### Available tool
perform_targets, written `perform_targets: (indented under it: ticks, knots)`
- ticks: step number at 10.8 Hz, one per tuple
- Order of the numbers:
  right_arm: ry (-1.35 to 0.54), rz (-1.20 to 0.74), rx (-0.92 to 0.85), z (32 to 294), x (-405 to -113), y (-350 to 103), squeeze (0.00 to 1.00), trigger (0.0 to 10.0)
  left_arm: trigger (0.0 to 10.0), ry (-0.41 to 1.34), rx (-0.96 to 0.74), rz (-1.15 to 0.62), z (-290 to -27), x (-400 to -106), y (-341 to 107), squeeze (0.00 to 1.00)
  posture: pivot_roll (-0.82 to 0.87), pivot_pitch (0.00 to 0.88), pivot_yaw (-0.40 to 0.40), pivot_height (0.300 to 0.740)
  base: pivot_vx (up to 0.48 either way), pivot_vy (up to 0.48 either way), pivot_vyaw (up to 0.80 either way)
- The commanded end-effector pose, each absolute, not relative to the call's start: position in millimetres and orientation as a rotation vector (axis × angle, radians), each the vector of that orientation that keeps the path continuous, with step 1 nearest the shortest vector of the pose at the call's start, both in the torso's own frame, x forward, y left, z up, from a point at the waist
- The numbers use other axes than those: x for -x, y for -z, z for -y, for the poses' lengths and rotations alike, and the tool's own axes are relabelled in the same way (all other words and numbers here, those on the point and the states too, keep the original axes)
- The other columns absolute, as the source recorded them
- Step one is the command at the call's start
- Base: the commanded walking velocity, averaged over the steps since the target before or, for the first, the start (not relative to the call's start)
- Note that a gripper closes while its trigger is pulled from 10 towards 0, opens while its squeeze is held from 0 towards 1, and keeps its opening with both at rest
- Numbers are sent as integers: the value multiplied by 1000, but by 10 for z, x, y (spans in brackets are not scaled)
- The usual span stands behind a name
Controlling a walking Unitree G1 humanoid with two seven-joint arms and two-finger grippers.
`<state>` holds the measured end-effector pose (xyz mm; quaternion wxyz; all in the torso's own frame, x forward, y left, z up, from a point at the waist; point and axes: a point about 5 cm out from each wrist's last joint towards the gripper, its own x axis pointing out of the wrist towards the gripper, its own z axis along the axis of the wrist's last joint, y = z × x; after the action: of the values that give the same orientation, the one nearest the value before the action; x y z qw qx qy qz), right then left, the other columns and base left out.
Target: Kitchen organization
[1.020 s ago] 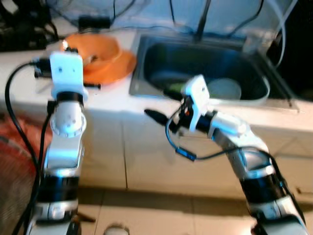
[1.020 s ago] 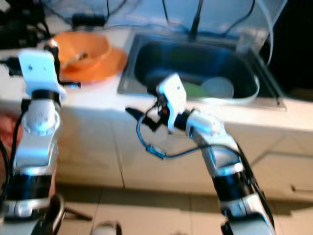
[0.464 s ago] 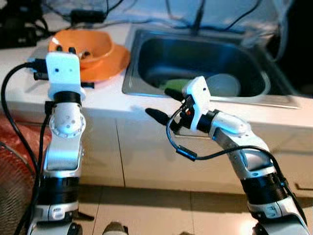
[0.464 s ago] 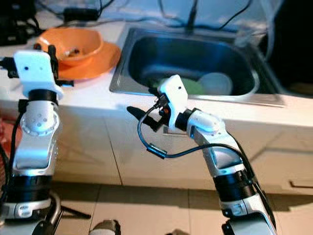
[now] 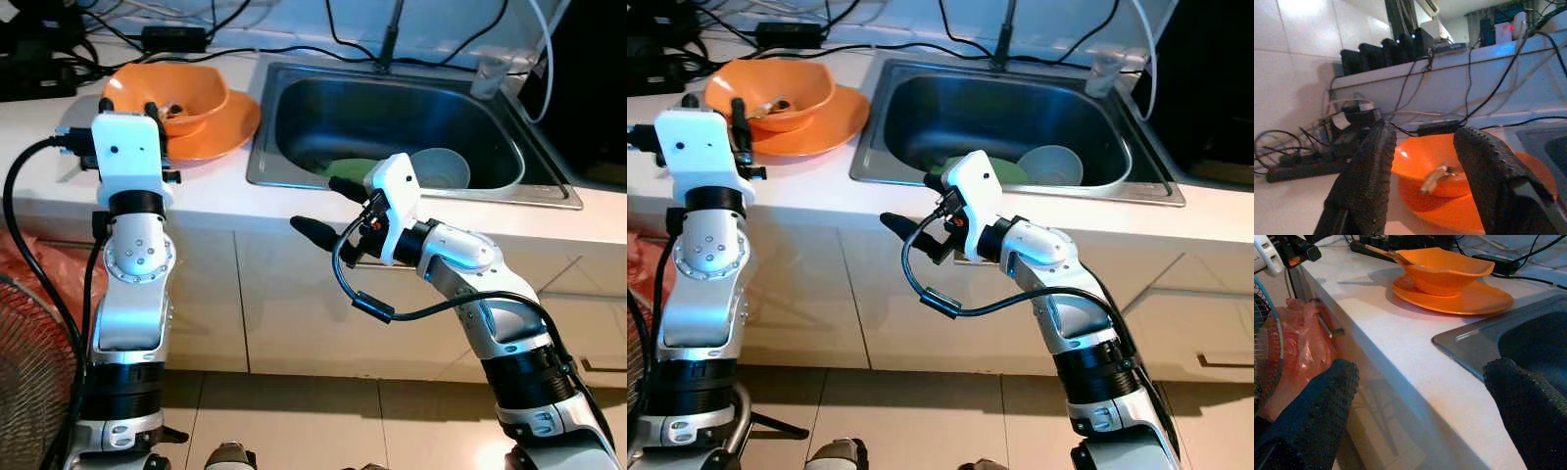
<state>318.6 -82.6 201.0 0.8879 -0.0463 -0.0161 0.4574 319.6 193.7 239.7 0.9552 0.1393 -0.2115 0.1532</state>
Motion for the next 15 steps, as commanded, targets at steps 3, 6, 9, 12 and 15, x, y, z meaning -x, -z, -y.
perform_targets:
  ticks: [3, 6, 9, 12, 15]
  knots:
    - [-981, 48, 95, 847, -3122, -2064, 0, 10000, 10000, -293, -256, 401, -1936, -3258, -2318, 1000, 48, 154, -75, 740, 0, 0, 0]
    - [-998, 39, 97, 883, -3083, -2087, 0, 10000, 10000, -347, -200, 415, -1982, -3288, -2356, 1000, 16, 175, -102, 740, 0, 0, 0]
    - [-1011, 29, 104, 895, -3083, -2104, 0, 10000, 10000, -402, -190, 429, -2053, -3255, -2350, 1000, 15, 177, -117, 740, 0, 0, 0]
    - [-1031, 20, 117, 891, -3075, -2107, 0, 10000, 10000, -400, -76, 405, -2094, -3257, -2230, 1000, -1, 175, -142, 740, 0, 0, 0]
    - [-1041, 21, 126, 922, -3066, -2150, 0, 10000, 10000, -418, -29, 392, -2110, -3318, -2195, 1000, -33, 178, -161, 740, 0, 0, 0]
